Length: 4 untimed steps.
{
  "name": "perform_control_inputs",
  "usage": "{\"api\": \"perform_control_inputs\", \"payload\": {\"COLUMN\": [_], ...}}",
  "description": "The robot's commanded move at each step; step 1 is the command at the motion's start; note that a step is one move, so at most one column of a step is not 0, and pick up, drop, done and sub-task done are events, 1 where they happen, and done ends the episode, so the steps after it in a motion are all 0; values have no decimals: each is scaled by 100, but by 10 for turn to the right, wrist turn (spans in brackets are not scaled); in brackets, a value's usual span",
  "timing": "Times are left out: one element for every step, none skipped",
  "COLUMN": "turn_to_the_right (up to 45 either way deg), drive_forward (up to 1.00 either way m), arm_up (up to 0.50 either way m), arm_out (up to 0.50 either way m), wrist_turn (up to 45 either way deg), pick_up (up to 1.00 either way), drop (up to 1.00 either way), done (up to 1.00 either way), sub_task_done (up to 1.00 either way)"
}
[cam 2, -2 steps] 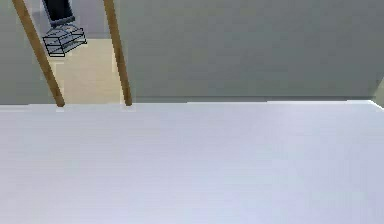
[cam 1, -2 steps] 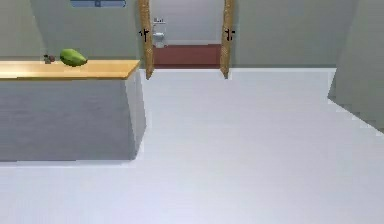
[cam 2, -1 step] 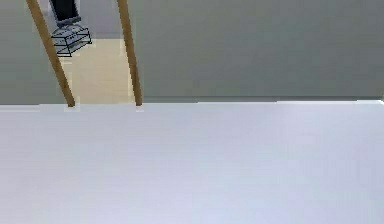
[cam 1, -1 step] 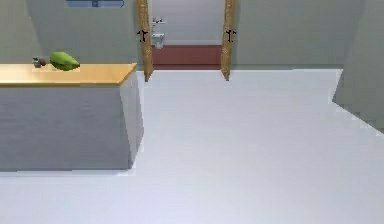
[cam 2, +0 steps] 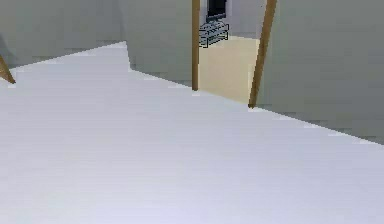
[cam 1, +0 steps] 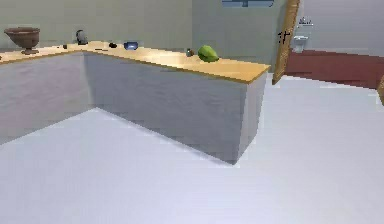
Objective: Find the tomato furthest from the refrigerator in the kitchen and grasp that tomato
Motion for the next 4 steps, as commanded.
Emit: {"api": "perform_control_inputs", "payload": {"turn_to_the_right": [0,-450,-150,0], "drive_forward": [70,0,0,100], "arm_up": [0,0,0,0], "arm_out": [0,0,0,0], "wrist_turn": [0,0,0,0], "pick_up": [0,0,0,0], "drop": [0,0,0,0], "done": [0,0,0,0], "sub_task_done": [0,0,0,0]}}
